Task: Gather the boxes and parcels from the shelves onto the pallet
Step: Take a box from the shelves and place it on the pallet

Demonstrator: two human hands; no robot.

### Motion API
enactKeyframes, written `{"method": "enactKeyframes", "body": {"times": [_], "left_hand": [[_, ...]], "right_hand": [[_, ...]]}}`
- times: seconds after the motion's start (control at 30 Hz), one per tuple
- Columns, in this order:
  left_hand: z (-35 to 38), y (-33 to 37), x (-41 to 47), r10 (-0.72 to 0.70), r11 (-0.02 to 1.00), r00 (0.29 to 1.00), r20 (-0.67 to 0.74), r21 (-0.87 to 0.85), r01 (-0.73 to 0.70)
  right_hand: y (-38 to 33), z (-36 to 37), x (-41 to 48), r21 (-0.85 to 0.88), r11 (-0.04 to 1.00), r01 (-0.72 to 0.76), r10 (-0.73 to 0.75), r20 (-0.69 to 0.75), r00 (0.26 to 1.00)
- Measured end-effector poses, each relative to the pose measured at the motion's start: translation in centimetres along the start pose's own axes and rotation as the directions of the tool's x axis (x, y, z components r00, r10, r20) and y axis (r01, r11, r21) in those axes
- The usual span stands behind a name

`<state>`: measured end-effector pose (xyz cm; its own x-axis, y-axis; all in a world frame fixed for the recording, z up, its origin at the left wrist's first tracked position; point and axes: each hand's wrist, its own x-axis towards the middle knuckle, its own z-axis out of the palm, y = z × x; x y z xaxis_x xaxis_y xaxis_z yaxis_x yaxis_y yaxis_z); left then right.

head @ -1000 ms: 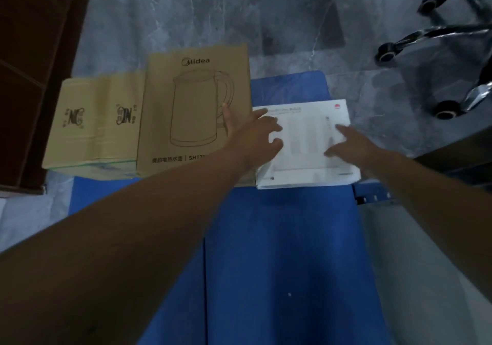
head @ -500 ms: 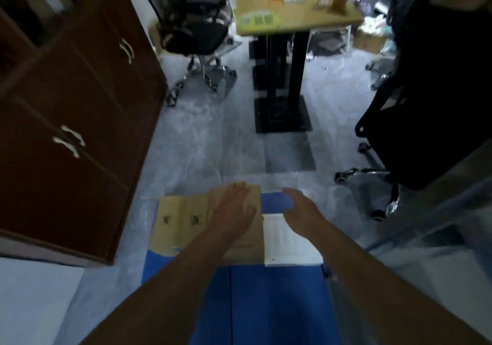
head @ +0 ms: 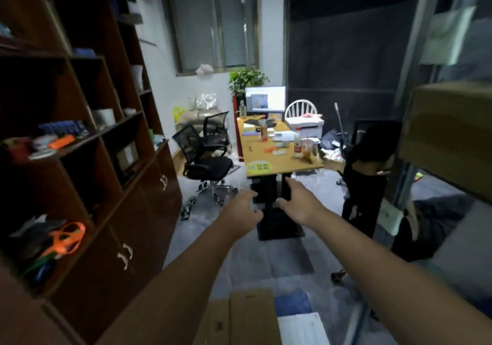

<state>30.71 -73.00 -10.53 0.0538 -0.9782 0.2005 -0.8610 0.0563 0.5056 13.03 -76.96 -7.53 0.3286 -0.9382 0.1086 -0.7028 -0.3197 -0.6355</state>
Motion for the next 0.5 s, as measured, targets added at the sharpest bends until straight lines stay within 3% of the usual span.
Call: {"method": "enactKeyframes", "body": {"times": [0.2,0.33,0.5], "left_hand": [[-0.8,2.5,-1.3,0.256,0.966,0.956,0.14,-0.066,-0.249],[3.1,6.4,-7.9,0.454,0.889,0.813,0.364,-0.126,-0.44],[6.0,14.7,-18.5,0.647,0.762,0.658,0.385,-0.292,-0.578]], "right_hand": [[-0.1,-1.1,-8.6,-0.093,0.971,-0.221,0.212,-0.103,0.972],[1.6,-1.1,-19.1,-0.092,0.887,-0.453,0.436,-0.158,0.886],[0.9,-4.3,-34.9,-0.063,0.81,-0.583,0.536,-0.321,0.78]]}}
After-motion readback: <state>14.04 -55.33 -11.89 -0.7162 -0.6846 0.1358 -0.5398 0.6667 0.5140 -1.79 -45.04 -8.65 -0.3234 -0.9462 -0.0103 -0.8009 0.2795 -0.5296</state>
